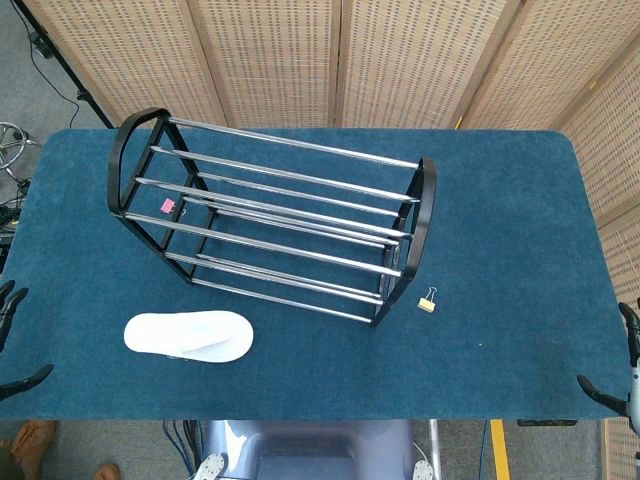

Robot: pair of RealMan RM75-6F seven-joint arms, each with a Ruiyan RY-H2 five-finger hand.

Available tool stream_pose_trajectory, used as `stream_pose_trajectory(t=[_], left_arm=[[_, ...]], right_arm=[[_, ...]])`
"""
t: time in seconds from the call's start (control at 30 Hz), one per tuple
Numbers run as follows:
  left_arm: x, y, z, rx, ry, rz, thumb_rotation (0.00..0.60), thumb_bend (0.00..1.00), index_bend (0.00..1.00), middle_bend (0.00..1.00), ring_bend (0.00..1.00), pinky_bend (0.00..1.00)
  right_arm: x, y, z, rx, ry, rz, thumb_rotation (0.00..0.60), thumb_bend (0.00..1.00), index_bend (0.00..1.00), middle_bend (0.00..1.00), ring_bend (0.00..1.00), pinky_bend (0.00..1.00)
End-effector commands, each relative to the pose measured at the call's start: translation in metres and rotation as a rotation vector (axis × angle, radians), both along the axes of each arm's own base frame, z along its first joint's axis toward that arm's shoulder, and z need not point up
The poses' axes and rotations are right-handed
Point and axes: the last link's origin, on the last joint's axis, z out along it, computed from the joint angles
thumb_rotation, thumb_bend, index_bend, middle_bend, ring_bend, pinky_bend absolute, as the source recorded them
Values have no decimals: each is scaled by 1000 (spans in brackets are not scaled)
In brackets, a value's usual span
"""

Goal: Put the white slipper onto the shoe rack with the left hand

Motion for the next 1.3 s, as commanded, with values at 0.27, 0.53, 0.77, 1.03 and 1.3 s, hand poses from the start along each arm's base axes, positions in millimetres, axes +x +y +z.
stream_pose_trajectory(t=[0.27,0.53,0.77,1.03,1.3], left_arm=[[0,1,-4,-20,14,2,600,19,0,0,0,0],[-2,15,-15,-184,133,-126,600,19,0,0,0,0],[-11,52,-41,-243,336,-368,600,19,0,0,0,0],[-14,86,-82,-306,465,-587,600,18,0,0,0,0],[-3,103,-117,-339,485,-746,600,23,0,0,0,0]], right_arm=[[0,1,0,4,0,0,600,0,0,0,0,0],[-2,-2,-5,13,20,-17,600,0,0,0,0,0],[-2,-3,-7,11,22,-23,600,0,0,0,0,0],[-2,0,1,-17,-4,-23,600,0,0,0,0,0],[-5,-1,5,-29,-15,-27,600,0,0,0,0,0]])
